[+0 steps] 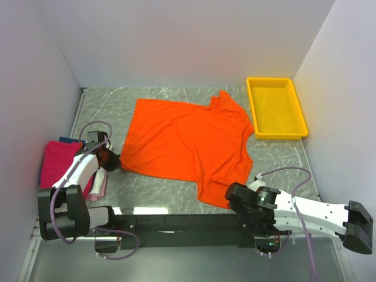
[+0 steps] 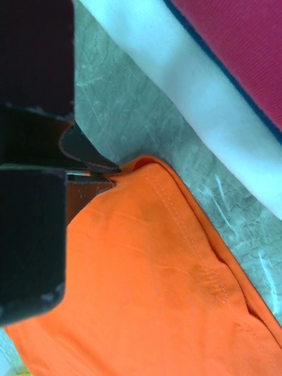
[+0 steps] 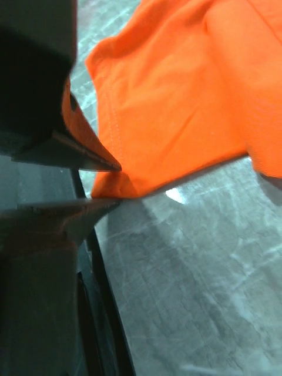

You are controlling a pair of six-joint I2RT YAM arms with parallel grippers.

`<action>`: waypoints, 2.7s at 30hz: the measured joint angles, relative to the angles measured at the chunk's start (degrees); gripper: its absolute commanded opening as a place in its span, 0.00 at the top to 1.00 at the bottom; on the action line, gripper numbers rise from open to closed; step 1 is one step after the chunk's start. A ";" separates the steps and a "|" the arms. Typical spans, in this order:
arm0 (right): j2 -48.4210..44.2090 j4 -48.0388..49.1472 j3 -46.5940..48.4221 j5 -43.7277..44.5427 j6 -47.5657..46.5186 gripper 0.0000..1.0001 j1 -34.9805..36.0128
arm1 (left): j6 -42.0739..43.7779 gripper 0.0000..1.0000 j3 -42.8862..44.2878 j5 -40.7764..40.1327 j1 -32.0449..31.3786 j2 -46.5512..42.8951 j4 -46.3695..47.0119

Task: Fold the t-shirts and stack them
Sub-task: Flatten the tshirt out, then fold the tshirt

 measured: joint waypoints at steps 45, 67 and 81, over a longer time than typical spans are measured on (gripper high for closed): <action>12.98 7.19 25.70 0.42 -47.23 1.00 -39.32 | -0.87 0.99 25.18 -0.98 0.94 18.84 -3.19; 24.50 14.16 30.32 -5.44 -58.05 1.00 -49.53 | -3.89 0.99 37.83 -3.13 -3.91 32.17 -5.07; 26.01 15.72 30.34 -5.88 -59.08 1.00 -51.10 | -3.93 0.99 39.65 -4.09 -5.33 36.04 -5.68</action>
